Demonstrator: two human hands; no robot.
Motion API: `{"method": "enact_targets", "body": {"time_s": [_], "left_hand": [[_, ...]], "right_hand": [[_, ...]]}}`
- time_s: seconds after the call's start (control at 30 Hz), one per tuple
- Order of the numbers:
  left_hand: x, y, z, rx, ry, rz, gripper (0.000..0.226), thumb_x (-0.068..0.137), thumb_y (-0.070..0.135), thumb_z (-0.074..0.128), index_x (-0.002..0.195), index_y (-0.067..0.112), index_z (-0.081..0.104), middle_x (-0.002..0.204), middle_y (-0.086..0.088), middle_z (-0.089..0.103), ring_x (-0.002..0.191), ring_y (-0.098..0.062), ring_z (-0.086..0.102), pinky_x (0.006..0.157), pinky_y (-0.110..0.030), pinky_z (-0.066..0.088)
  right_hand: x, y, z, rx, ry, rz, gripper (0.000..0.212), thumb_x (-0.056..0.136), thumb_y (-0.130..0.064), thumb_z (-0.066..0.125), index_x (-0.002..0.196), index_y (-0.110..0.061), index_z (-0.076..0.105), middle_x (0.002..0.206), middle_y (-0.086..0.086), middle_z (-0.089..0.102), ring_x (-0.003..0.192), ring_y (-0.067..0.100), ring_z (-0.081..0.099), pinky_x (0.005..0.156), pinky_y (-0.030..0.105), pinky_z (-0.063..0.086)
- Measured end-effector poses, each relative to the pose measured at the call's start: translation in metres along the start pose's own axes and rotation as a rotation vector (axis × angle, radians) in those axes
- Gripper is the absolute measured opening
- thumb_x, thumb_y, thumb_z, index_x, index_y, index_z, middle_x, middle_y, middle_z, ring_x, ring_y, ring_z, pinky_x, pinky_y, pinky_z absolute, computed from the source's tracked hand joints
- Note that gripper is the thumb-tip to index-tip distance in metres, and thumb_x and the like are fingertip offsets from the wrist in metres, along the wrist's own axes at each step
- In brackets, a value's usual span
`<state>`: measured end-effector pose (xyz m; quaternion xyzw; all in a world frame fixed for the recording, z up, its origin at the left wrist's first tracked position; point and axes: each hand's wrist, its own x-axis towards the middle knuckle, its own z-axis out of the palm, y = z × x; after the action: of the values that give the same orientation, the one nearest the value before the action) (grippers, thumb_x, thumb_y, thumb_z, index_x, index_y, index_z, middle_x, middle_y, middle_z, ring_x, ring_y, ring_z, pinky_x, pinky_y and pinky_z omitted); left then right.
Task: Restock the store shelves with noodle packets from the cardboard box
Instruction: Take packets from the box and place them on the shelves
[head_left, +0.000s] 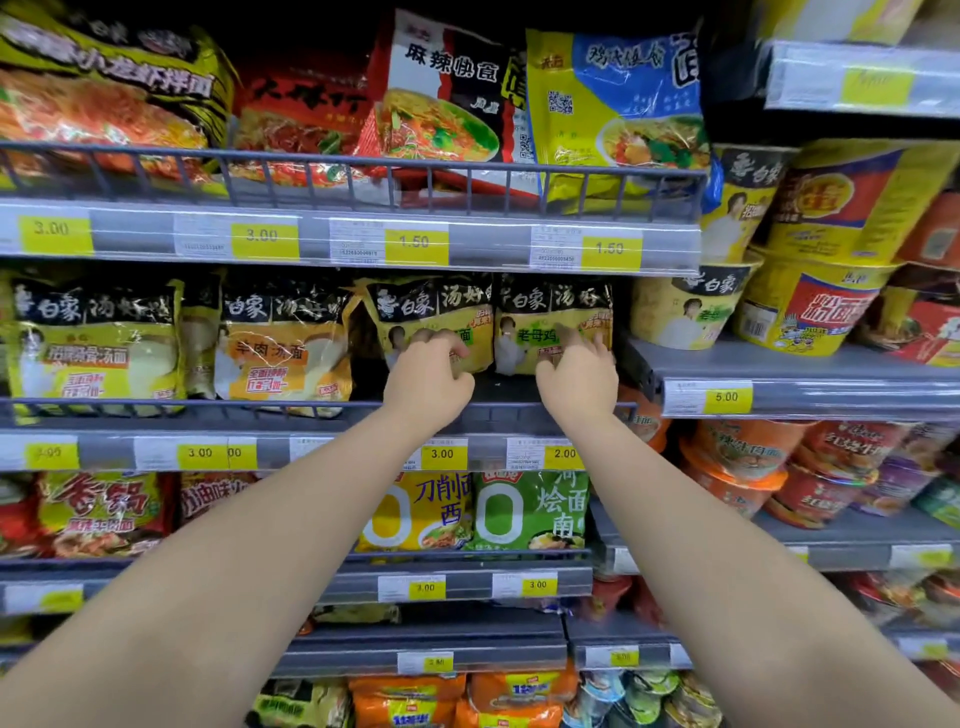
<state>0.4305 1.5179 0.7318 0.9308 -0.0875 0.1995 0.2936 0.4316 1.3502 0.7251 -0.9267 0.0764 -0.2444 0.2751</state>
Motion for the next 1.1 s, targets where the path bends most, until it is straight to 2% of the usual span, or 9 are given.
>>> {"method": "enact_targets", "body": {"time_s": [0.13, 0.27, 0.43, 0.5, 0.6, 0.7, 0.83, 0.97, 1.1], "left_hand": [[-0.005, -0.004, -0.004, -0.096, 0.011, -0.050, 0.027, 0.082, 0.017, 0.057, 0.108, 0.022, 0.060, 0.114, -0.004, 0.052, 0.095, -0.020, 0.055, 0.077, -0.030, 0.046], [-0.028, -0.015, -0.016, -0.376, 0.172, -0.156, 0.020, 0.084, 0.006, 0.056, 0.098, 0.021, 0.059, 0.109, 0.000, 0.047, 0.096, -0.016, 0.055, 0.085, -0.026, 0.044], [-0.091, -0.053, -0.031, -0.551, 0.314, -0.331, 0.023, 0.086, 0.003, 0.053, 0.089, 0.026, 0.055, 0.105, -0.006, 0.058, 0.080, -0.012, 0.055, 0.069, -0.021, 0.045], [-0.121, -0.075, -0.039, -0.580, 0.304, -0.461, 0.019, 0.089, 0.005, 0.052, 0.092, 0.023, 0.056, 0.098, -0.002, 0.057, 0.077, -0.013, 0.054, 0.064, -0.019, 0.043], [-0.167, -0.114, -0.061, -0.555, 0.254, -0.614, 0.016, 0.091, 0.007, 0.053, 0.104, 0.015, 0.057, 0.103, 0.002, 0.054, 0.091, -0.014, 0.054, 0.077, -0.026, 0.045], [-0.223, -0.154, -0.091, -0.569, 0.232, -0.806, 0.014, 0.093, 0.013, 0.054, 0.106, 0.016, 0.056, 0.101, 0.006, 0.051, 0.088, -0.011, 0.053, 0.079, -0.026, 0.040], [-0.323, -0.210, -0.126, -0.558, 0.305, -0.987, 0.011, 0.090, 0.010, 0.056, 0.089, 0.021, 0.054, 0.098, -0.002, 0.059, 0.089, -0.024, 0.059, 0.078, -0.030, 0.049], [-0.429, -0.249, -0.154, -0.535, 0.384, -1.122, 0.014, 0.088, 0.001, 0.054, 0.087, 0.015, 0.056, 0.086, -0.002, 0.058, 0.079, -0.015, 0.053, 0.062, -0.021, 0.040], [-0.508, -0.279, -0.176, -0.576, 0.430, -1.271, 0.031, 0.087, -0.003, 0.054, 0.072, 0.023, 0.052, 0.074, 0.006, 0.052, 0.072, -0.014, 0.049, 0.061, -0.021, 0.037]], "right_hand": [[-0.011, -0.009, 0.006, 0.057, 0.069, -0.090, 0.038, 0.088, -0.021, 0.050, 0.124, -0.015, 0.057, 0.120, 0.011, 0.063, 0.120, 0.032, 0.047, 0.096, 0.041, 0.041], [-0.043, -0.025, 0.022, 0.329, 0.139, -0.186, 0.023, 0.087, -0.022, 0.055, 0.108, -0.014, 0.059, 0.091, 0.000, 0.057, 0.096, 0.023, 0.050, 0.080, 0.036, 0.042], [-0.098, -0.053, 0.053, 0.461, 0.127, -0.281, 0.016, 0.085, -0.022, 0.057, 0.098, -0.013, 0.058, 0.077, -0.005, 0.044, 0.077, 0.017, 0.047, 0.070, 0.035, 0.042], [-0.118, -0.066, 0.065, 0.499, 0.054, -0.256, 0.012, 0.086, -0.021, 0.057, 0.097, -0.017, 0.056, 0.079, -0.005, 0.044, 0.077, 0.017, 0.047, 0.067, 0.031, 0.039], [-0.155, -0.093, 0.088, 0.551, -0.104, -0.231, 0.009, 0.088, -0.021, 0.056, 0.092, -0.024, 0.048, 0.078, -0.005, 0.045, 0.073, 0.019, 0.049, 0.062, 0.030, 0.038], [-0.217, -0.125, 0.113, 0.583, -0.231, -0.240, 0.012, 0.088, -0.022, 0.056, 0.085, -0.029, 0.047, 0.077, -0.005, 0.047, 0.073, 0.019, 0.051, 0.064, 0.033, 0.043], [-0.322, -0.164, 0.144, 0.650, -0.443, -0.165, 0.015, 0.089, -0.023, 0.056, 0.082, -0.031, 0.046, 0.070, -0.010, 0.046, 0.065, 0.013, 0.048, 0.064, 0.032, 0.042], [-0.424, -0.184, 0.170, 0.684, -0.591, -0.088, 0.012, 0.085, -0.018, 0.061, 0.082, -0.020, 0.049, 0.068, -0.011, 0.046, 0.059, 0.002, 0.044, 0.064, 0.029, 0.040], [-0.503, -0.194, 0.191, 0.656, -0.748, -0.071, 0.016, 0.082, -0.007, 0.062, 0.084, -0.016, 0.050, 0.068, -0.010, 0.045, 0.056, 0.001, 0.043, 0.063, 0.026, 0.038]]}}
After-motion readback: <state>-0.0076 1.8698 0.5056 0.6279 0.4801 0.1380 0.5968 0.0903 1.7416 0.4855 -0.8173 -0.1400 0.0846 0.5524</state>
